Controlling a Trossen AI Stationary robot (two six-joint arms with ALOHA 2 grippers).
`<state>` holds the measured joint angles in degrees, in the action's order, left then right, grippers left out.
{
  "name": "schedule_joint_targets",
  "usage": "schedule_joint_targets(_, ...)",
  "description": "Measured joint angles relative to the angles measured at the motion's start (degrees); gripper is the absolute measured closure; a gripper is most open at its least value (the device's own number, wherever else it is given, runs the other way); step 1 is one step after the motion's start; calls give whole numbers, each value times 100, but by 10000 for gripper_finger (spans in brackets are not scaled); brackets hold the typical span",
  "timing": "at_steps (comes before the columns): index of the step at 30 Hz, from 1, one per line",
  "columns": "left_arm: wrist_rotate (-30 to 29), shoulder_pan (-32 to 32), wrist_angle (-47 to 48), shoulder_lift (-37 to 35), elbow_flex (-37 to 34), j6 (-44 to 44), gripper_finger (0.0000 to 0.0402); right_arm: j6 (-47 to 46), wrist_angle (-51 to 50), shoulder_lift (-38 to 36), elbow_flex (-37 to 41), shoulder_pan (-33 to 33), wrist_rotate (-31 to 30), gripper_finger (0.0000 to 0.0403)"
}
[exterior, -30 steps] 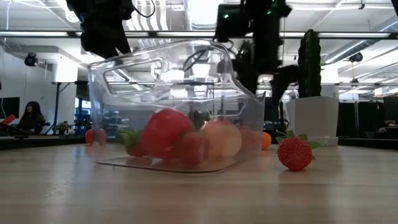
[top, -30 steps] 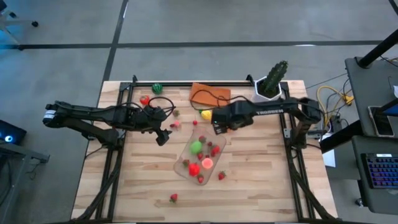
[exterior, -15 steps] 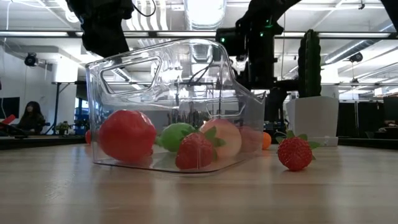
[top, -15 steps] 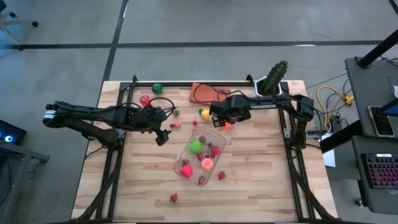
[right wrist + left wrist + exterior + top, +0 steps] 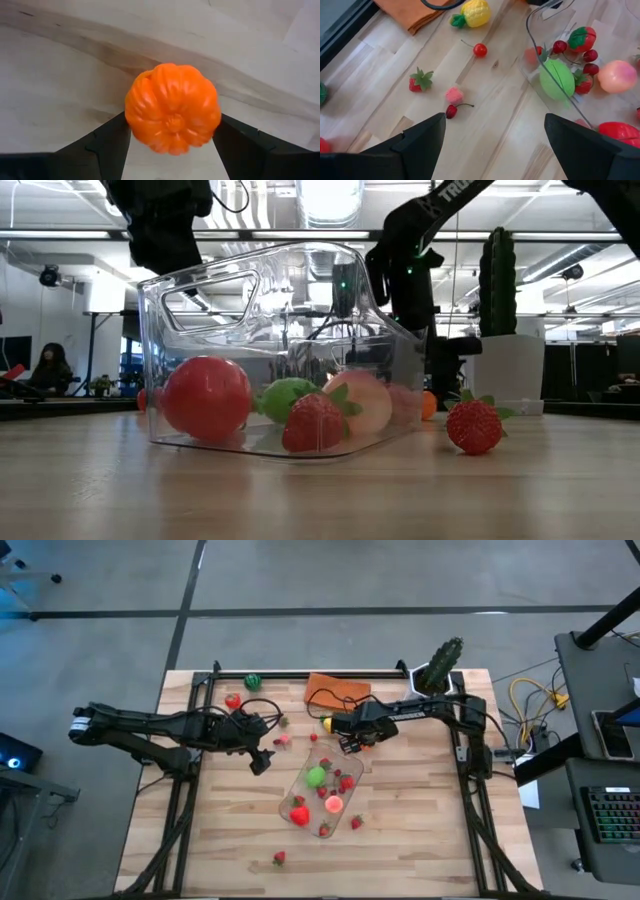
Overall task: Pick and placing Produce into tupperware
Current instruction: Put the pumpkin toy into the transparent bin, then put the tomato into the transparent bin
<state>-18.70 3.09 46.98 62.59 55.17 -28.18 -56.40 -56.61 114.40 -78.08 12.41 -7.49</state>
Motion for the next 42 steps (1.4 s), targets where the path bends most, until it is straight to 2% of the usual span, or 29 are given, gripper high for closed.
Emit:
schedule_joint_targets(12,0,-1,0,0,-19,197,77,161,34,-175,-13,10,-138,190)
schedule_joint_targets(16,-1,0,0,0,-25,208,77,78,-12,-417,-80,-59,-93,191)
schedule_joint_targets(22,-2,0,-2,0,-32,157,77,-167,-17,-1254,-419,-544,-201,183)
schedule_joint_targets(24,-2,-2,-2,0,-32,113,77,28,74,-1569,-659,-775,-201,183)
schedule_joint_targets(28,-9,-2,-5,0,-34,-132,77,727,680,-1952,-1022,-1333,400,182)
schedule_joint_targets(30,-9,-2,-22,0,-34,-158,77,881,826,-1975,-1082,-1603,488,181)
schedule_joint_targets(34,12,-2,3,0,-77,-590,77,904,758,-1782,-1033,-1919,451,162)
schedule_joint_targets(39,500,-9,6,0,-146,-1705,77,865,778,-1477,-1065,-2166,443,118)
schedule_joint_targets(42,535,-8,35,0,-214,-2092,77,932,770,-1479,-1165,-2210,428,94)
